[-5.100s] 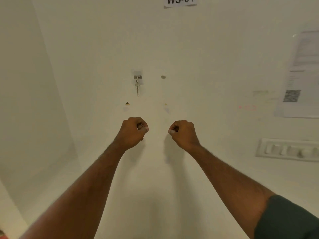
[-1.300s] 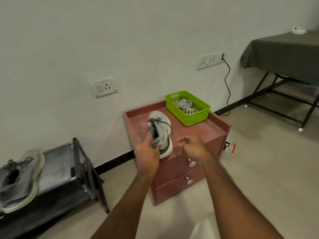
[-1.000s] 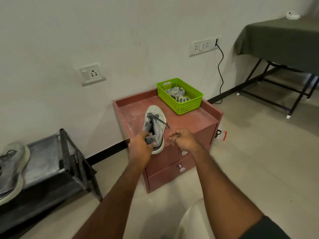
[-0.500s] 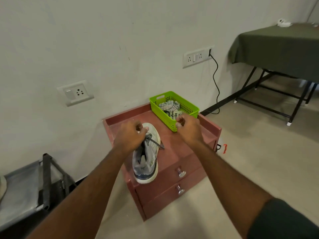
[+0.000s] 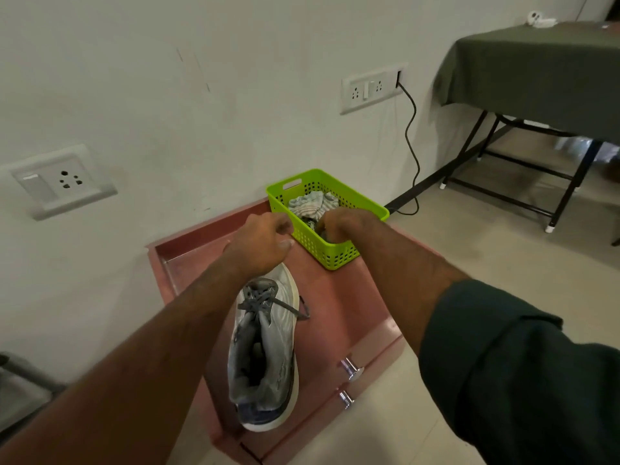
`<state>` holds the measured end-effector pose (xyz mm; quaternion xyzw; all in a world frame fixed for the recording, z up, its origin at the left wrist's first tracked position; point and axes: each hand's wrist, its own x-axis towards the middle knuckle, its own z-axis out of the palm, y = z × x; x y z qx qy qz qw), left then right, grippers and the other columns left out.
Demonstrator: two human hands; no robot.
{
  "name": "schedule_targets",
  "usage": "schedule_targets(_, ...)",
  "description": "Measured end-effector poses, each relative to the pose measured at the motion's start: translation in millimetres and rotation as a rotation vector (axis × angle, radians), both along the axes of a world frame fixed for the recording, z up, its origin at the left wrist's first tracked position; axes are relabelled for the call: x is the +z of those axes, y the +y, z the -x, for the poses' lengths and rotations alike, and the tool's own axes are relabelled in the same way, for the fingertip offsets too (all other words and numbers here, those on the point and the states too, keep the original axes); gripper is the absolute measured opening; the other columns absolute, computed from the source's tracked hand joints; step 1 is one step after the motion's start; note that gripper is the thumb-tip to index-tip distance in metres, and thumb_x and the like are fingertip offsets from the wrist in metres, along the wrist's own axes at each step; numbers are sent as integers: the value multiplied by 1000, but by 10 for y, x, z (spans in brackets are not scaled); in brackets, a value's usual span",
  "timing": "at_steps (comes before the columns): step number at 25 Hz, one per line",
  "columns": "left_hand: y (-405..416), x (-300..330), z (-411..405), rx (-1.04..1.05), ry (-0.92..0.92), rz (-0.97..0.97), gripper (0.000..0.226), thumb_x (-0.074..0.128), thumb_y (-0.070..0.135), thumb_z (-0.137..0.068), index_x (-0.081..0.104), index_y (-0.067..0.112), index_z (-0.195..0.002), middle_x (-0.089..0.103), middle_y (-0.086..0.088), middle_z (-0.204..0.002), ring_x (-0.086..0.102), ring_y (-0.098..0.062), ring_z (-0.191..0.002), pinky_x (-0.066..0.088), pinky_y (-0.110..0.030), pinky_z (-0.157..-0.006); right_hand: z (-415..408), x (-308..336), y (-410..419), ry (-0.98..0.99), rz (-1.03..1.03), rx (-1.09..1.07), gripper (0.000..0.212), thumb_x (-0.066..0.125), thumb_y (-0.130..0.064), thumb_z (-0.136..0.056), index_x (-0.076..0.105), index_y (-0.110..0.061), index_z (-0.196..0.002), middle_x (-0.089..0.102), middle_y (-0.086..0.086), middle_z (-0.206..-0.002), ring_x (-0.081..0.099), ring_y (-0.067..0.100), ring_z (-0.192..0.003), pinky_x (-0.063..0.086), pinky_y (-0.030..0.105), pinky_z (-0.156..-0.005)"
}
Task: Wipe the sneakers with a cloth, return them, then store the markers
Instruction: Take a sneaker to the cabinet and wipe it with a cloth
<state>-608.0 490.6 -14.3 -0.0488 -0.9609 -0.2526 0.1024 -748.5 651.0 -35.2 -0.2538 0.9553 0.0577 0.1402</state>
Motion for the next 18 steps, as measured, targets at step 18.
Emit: schedule_targets(18, 195, 58, -1495, 197, 102, -518, 26, 55, 9, -96, 71, 28, -87, 70, 16, -92, 63, 3, -93, 47, -23, -86, -1674, 468, 419, -847, 2187, -697, 30, 50, -15, -84, 68, -9, -107, 73, 12, -98, 68, 28, -84, 52, 37, -73)
